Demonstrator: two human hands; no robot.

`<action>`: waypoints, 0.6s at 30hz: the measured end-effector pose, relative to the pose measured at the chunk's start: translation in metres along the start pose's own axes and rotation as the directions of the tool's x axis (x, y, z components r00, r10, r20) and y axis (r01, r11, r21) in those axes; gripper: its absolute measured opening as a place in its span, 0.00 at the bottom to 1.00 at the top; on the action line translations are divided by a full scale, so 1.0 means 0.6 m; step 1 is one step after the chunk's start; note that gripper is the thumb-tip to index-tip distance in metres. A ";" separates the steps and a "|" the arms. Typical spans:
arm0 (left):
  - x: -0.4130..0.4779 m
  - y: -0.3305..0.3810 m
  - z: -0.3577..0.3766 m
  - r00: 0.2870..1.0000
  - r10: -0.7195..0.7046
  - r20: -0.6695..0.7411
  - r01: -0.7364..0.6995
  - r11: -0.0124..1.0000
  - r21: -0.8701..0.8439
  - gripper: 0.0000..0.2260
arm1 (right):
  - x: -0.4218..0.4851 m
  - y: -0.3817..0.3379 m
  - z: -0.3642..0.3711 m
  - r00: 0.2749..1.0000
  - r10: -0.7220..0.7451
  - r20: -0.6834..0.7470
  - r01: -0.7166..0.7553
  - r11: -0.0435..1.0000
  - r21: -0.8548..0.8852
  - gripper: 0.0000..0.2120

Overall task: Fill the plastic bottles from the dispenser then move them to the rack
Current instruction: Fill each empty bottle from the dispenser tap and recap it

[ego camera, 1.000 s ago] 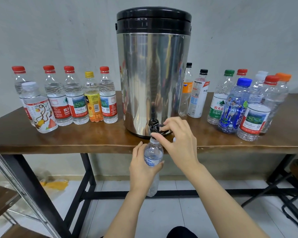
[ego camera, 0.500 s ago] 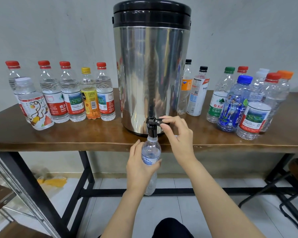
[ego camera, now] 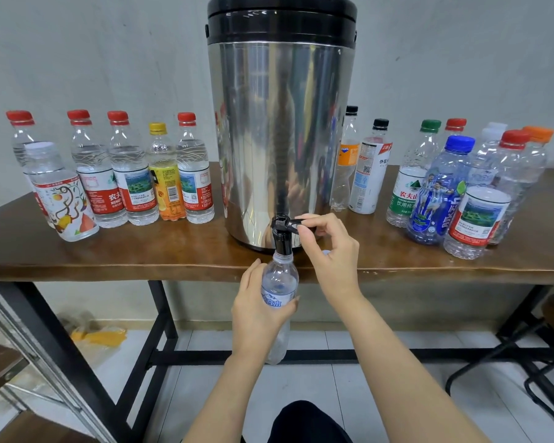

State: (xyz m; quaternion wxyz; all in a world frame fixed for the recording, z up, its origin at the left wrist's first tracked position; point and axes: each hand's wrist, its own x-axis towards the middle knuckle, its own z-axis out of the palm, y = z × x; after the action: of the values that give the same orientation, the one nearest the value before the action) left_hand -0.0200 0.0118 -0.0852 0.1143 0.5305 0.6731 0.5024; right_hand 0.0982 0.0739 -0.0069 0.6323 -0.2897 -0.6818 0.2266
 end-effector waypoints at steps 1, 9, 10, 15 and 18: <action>0.000 0.000 0.000 1.000 0.001 0.000 -0.001 1.000 0.001 0.36 | 0.000 0.000 0.000 1.000 -0.002 0.000 0.002 1.000 -0.001 0.10; -0.002 0.004 0.000 1.000 -0.014 0.006 0.014 1.000 0.001 0.36 | -0.002 -0.002 -0.001 1.000 0.005 0.010 -0.005 1.000 0.002 0.12; -0.002 0.004 0.000 1.000 -0.014 0.005 0.014 1.000 -0.001 0.36 | -0.002 -0.002 -0.001 1.000 0.006 0.012 -0.006 1.000 0.000 0.12; -0.001 0.003 -0.002 1.000 0.003 -0.004 -0.003 1.000 0.019 0.37 | -0.001 -0.003 -0.002 1.000 0.014 0.017 -0.014 1.000 0.001 0.12; -0.002 0.004 -0.004 1.000 0.002 0.001 -0.002 1.000 0.019 0.37 | -0.001 -0.004 -0.002 1.000 0.024 0.009 -0.024 1.000 0.012 0.12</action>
State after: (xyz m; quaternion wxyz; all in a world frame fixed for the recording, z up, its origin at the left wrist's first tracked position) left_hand -0.0197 0.0095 -0.0826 0.1092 0.5324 0.6775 0.4957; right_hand 0.0991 0.0714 -0.0056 0.6281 -0.2933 -0.6798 0.2396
